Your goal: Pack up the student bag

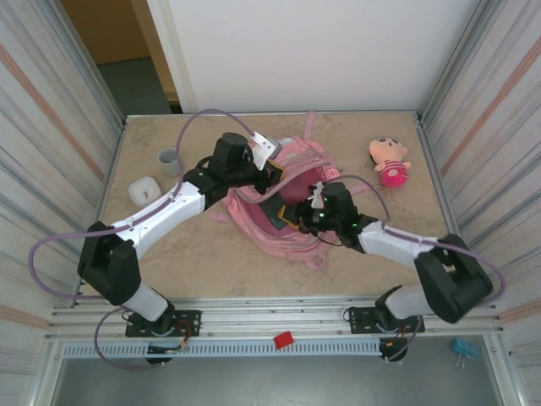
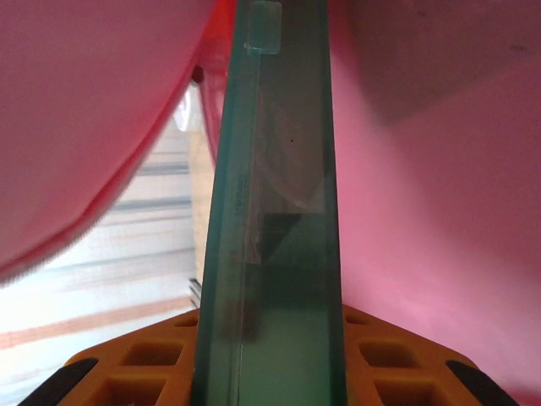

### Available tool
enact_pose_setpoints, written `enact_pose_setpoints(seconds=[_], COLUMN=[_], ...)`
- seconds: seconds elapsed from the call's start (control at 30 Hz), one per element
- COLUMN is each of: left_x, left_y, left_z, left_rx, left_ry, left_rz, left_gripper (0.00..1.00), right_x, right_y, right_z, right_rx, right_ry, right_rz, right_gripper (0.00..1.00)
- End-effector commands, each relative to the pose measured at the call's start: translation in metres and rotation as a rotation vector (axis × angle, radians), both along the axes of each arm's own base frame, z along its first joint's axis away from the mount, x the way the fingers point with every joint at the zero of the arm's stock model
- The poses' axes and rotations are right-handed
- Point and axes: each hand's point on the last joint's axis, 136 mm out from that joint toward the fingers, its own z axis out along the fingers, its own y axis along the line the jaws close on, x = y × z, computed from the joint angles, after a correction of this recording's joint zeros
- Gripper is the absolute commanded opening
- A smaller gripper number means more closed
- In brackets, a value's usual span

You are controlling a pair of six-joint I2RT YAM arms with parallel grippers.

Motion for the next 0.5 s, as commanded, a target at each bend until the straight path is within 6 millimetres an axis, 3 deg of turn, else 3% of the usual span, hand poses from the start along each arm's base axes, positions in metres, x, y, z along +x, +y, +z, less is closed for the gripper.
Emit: enact_pose_setpoints(seconds=[0.0, 0.47], left_x=[-0.004, -0.013], left_y=[-0.002, 0.004], left_z=[0.103, 0.126], left_rx=[-0.225, -0.32], left_ry=[-0.213, -0.211], left_rz=[-0.04, -0.081], left_gripper=[0.0, 0.0], right_x=[0.034, 0.086], right_y=[0.024, 0.073], right_z=[0.039, 0.012], right_rx=[0.167, 0.303], right_ry=[-0.108, -0.019], right_rz=[-0.073, -0.106], right_gripper=[0.15, 0.18])
